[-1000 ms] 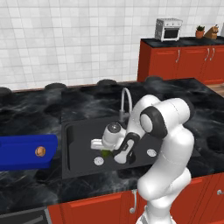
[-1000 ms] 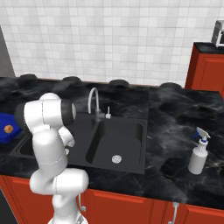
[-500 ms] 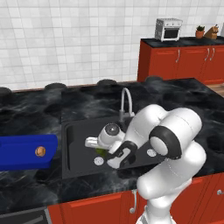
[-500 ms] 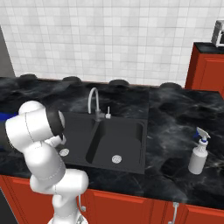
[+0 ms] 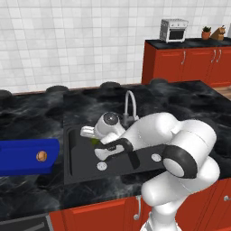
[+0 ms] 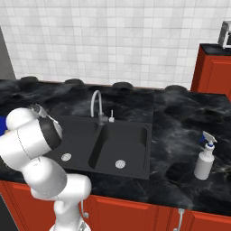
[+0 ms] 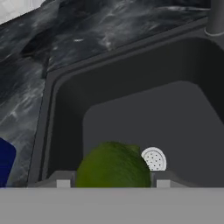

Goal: Pick up all produce items and place them in the sink. Turn on the sink faucet to wash them. Then turn the sink off and put them in the tray.

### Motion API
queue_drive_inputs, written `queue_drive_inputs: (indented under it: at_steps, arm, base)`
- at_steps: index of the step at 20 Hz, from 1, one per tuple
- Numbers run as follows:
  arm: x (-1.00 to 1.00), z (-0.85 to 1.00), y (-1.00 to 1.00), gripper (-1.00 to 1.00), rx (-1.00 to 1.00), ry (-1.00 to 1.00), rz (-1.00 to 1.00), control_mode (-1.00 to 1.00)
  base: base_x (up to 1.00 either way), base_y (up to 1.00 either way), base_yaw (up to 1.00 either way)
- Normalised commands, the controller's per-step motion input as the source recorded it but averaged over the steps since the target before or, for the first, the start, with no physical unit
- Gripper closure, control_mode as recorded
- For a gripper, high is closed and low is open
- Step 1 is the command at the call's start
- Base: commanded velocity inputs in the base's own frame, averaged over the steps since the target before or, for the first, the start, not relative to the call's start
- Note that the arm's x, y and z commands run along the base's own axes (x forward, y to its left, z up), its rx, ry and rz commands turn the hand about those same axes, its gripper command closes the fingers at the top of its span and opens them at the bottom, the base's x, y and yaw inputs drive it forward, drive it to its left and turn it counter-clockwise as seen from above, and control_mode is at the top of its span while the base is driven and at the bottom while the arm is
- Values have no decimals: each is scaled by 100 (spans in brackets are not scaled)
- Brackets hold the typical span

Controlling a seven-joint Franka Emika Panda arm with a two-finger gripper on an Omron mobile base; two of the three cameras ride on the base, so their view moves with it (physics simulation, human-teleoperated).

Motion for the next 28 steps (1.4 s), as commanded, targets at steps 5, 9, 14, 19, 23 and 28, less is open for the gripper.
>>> queue_drive_inputs:
  at_steps: [5,9,14,19,23,28]
  arm:
    - [22,76,43,100,0,3,2,-100]
    - [5,43,65,100,0,3,5,-100]
    - [3,19,75,100,0,2,6,-100]
    - [8,10,77,100,0,3,8,-100]
    - [12,1,76,100,0,3,9,-100]
    - [10,0,78,100,0,4,10,-100]
  base:
    - [0,0,0]
    - [0,0,0]
    - [0,0,0]
    - [0,0,0]
    - [0,0,0]
    - [0,0,0]
